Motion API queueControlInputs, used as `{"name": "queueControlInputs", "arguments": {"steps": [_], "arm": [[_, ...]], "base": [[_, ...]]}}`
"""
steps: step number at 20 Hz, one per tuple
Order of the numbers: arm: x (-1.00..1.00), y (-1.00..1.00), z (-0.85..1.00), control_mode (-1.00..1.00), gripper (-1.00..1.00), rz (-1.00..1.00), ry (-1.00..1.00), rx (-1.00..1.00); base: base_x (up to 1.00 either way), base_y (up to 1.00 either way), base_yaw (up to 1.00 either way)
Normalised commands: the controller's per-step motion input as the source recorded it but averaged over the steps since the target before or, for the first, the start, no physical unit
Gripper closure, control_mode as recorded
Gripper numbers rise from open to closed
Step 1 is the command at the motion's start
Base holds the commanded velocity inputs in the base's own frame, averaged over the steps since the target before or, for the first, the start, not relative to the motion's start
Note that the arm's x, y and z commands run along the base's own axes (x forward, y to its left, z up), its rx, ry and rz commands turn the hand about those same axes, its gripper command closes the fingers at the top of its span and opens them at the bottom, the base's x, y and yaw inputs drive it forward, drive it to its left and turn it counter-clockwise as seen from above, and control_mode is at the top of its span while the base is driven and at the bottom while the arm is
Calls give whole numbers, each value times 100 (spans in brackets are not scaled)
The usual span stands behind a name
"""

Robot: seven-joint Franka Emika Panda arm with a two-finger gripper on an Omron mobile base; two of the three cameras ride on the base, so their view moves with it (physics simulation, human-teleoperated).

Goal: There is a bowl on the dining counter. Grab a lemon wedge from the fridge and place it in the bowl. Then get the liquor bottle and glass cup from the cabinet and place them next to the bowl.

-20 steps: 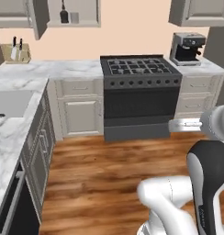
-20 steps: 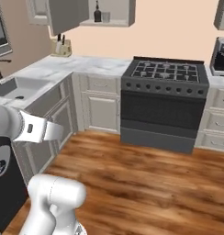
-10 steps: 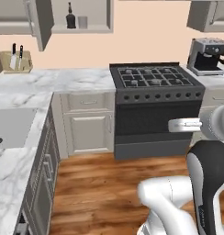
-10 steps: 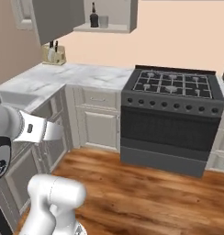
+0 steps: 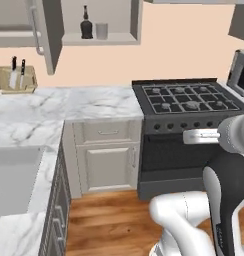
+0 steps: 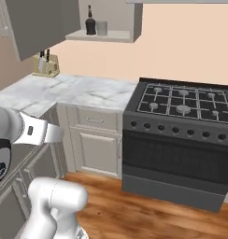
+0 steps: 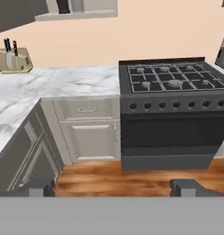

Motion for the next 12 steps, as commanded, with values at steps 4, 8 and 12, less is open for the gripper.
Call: {"name": "queueControlInputs", "arguments": {"steps": [4, 8, 12], "arm": [[0, 0, 0, 100, -100, 0, 0, 0], [0, 0, 0, 100, -100, 0, 0, 0], [0, 0, 0, 100, -100, 0, 0, 0]], "base": [[100, 27, 0], [100, 22, 0], [100, 28, 0]]}}
